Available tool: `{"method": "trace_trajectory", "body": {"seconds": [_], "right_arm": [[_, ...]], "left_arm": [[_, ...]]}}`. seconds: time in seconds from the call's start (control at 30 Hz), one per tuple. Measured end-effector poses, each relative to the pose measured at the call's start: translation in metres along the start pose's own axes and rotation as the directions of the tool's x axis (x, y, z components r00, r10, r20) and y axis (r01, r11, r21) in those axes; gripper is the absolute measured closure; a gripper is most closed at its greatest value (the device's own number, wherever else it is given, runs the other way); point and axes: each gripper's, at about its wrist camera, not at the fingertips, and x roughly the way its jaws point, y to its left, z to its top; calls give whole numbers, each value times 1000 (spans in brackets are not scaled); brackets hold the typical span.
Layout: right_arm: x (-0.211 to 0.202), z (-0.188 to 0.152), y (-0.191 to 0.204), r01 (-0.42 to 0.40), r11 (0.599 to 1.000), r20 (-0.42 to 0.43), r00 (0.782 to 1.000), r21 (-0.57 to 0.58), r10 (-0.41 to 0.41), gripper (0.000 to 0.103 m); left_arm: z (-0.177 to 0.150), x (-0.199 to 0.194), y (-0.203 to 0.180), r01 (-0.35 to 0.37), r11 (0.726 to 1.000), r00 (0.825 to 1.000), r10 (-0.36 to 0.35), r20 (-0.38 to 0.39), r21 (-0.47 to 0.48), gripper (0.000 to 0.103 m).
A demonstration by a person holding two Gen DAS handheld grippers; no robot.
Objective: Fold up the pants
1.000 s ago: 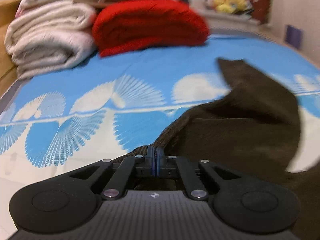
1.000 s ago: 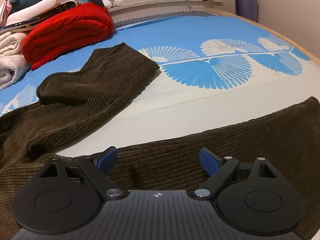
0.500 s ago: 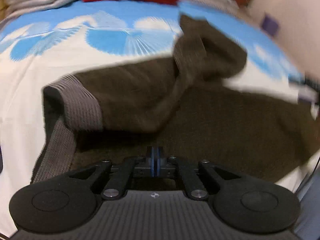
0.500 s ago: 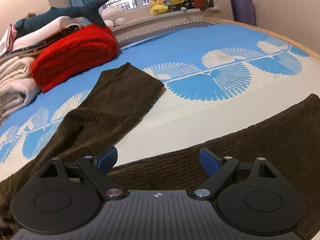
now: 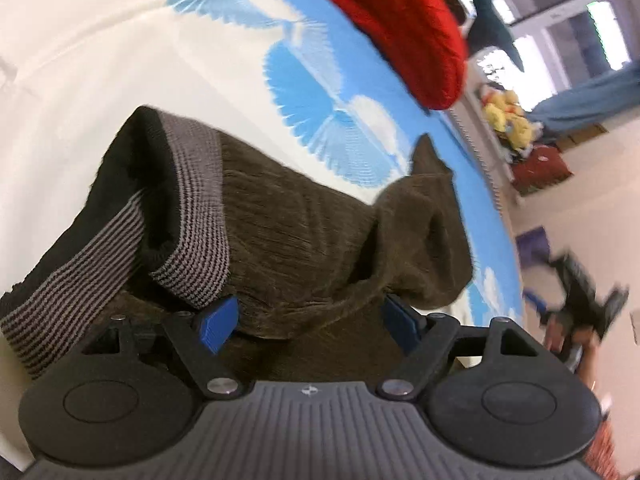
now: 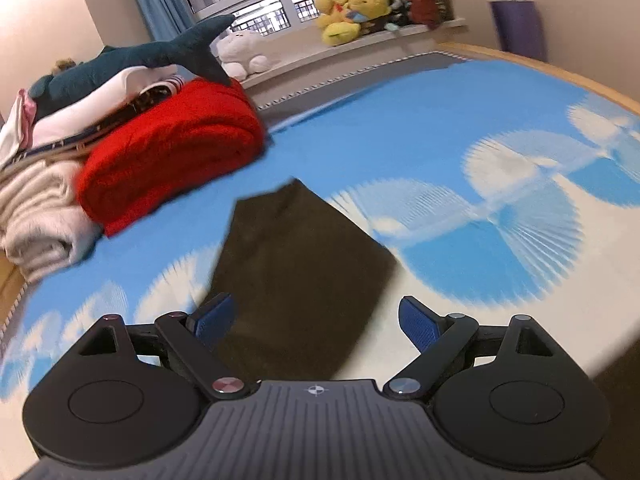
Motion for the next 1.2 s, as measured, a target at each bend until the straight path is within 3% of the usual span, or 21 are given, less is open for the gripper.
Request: {"method": "trace_trajectory", "body": {"seconds": [0.1, 0.23, 0.37, 0.47, 0.5, 0.53, 0.57, 0.6, 0.67, 0.73, 0.8, 0.9, 0.97, 1.07, 1.13, 1.2], "right_arm": [[68, 34, 33, -20, 999, -80, 997, 49, 23, 13], [156, 46, 79, -7, 992, -153, 988, 125, 27, 13], [233, 34, 121, 61, 997, -204, 978, 51, -50, 13], [277, 20, 136, 185, 982, -236, 953, -39, -189, 15], [284, 17, 137, 219, 974, -234, 945, -57, -226, 24], [285, 14, 139, 258, 962, -201, 941, -93, -272, 61], [281, 14, 141, 288, 949, -165, 937, -128, -307, 85], [275, 18, 137, 265, 957, -172, 943, -121, -283, 92], [251, 34, 120, 232, 972, -169, 957, -40, -236, 93], [206, 56, 102, 225, 974, -97, 969, -21, -226, 94], [146, 74, 71, 174, 984, -39, 984, 47, -172, 94], [50, 78, 20, 136, 987, 21, 990, 89, -138, 95], [-24, 58, -21, 110, 984, 36, 993, 138, -116, 96], [-115, -2, -73, 78, 977, 57, 994, 198, -91, 96], [-151, -51, -98, 135, 976, 13, 990, 173, -139, 96], [-155, -95, -108, 233, 968, -74, 971, 92, -226, 93]], "left_arm": [[1, 8, 11, -40, 998, 998, 38, -47, -58, 19], [6, 26, 11, -83, 994, 993, 76, -86, -78, 19], [8, 31, 19, -112, 987, 990, 100, -101, -119, 20], [11, 31, 23, -107, 985, 991, 94, -97, -136, 20], [13, 31, 23, -106, 987, 991, 94, -99, -124, 21], [15, 30, 23, -108, 988, 991, 97, -97, -111, 25], [16, 28, 24, -116, 988, 991, 107, -84, -107, 32], [18, 26, 26, -125, 986, 990, 117, -74, -110, 38], [21, 22, 32, -146, 980, 989, 139, -56, -136, 63], [23, 18, 36, -138, 977, 990, 132, -46, -161, 75], [22, 9, 34, -126, 982, 992, 125, -18, -141, 79], [19, -5, 26, -117, 988, 991, 122, 46, -97, 82], [16, -18, 30, -109, 989, 990, 117, 75, -99, 84], [13, -36, 42, -116, 986, 984, 131, 121, -124, 86], [13, -46, 48, -129, 984, 980, 146, 139, -124, 88], [11, -49, 51, -162, 980, 975, 177, 131, -117, 88]]}}
